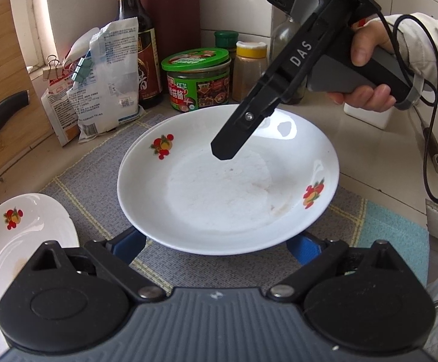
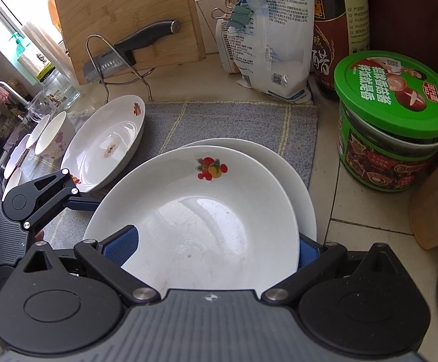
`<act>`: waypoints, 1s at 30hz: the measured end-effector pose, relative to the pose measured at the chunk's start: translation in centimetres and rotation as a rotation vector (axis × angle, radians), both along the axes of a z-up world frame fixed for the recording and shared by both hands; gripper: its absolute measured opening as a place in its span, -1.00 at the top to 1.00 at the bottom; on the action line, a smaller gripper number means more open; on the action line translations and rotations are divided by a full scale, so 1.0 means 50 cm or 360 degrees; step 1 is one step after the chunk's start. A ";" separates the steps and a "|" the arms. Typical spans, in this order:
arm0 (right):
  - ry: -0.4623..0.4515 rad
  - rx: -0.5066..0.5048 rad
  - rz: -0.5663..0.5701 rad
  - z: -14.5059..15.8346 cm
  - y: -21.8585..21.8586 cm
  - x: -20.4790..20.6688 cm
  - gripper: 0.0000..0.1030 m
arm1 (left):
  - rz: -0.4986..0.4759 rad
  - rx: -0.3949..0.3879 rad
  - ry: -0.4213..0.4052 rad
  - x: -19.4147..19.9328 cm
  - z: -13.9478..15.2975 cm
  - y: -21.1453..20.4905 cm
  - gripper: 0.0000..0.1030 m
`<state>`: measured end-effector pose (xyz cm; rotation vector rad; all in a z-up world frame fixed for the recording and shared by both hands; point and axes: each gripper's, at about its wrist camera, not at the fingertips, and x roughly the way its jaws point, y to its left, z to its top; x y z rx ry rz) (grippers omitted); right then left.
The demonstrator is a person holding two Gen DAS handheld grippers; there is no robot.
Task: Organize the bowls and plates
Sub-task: 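Lower the held plate onto the white plate and open the right gripper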
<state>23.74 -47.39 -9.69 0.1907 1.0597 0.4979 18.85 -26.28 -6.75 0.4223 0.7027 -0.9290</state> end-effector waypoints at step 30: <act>-0.0028 -0.0110 -0.0088 0.023 0.002 -0.021 -1.00 | 0.0024 0.0065 -0.0015 0.001 -0.009 0.005 -0.93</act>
